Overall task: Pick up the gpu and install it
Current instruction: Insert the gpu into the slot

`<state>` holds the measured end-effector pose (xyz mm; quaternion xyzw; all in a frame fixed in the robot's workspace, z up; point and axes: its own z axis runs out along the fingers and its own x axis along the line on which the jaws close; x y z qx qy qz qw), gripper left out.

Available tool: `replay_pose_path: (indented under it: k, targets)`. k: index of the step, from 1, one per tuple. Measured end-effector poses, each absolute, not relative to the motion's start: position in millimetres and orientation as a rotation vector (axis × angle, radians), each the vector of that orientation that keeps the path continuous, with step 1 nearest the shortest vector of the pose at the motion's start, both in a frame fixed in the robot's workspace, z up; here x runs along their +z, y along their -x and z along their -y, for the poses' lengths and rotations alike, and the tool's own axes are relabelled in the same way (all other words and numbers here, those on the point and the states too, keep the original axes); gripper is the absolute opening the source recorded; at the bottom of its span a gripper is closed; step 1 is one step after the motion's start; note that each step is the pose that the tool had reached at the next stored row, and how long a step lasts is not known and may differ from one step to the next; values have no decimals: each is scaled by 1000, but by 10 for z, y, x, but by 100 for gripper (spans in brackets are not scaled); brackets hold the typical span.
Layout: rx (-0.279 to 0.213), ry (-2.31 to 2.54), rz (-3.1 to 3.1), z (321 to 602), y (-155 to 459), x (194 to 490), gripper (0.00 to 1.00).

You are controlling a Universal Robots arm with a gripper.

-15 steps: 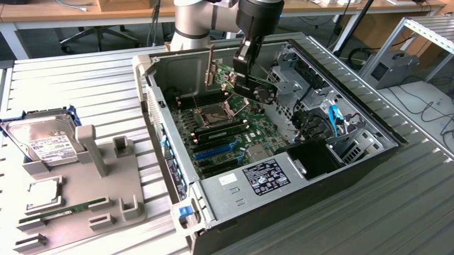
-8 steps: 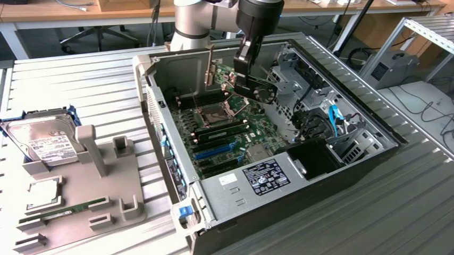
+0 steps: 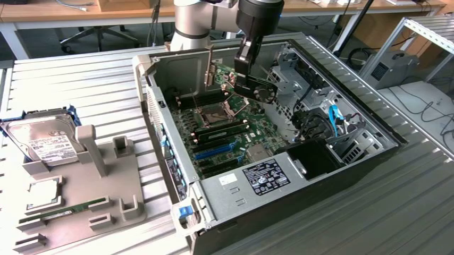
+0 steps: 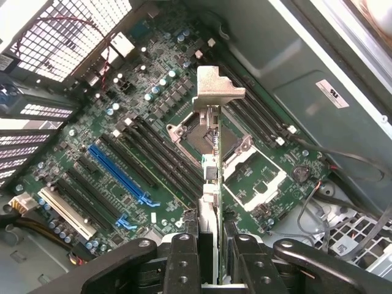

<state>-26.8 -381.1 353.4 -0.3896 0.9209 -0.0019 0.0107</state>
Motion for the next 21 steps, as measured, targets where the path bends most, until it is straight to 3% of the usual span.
replay_pose_path:
  k: [21]
  targets:
    - [-5, 1294, -2839, 3811, 268, 3534, 26]
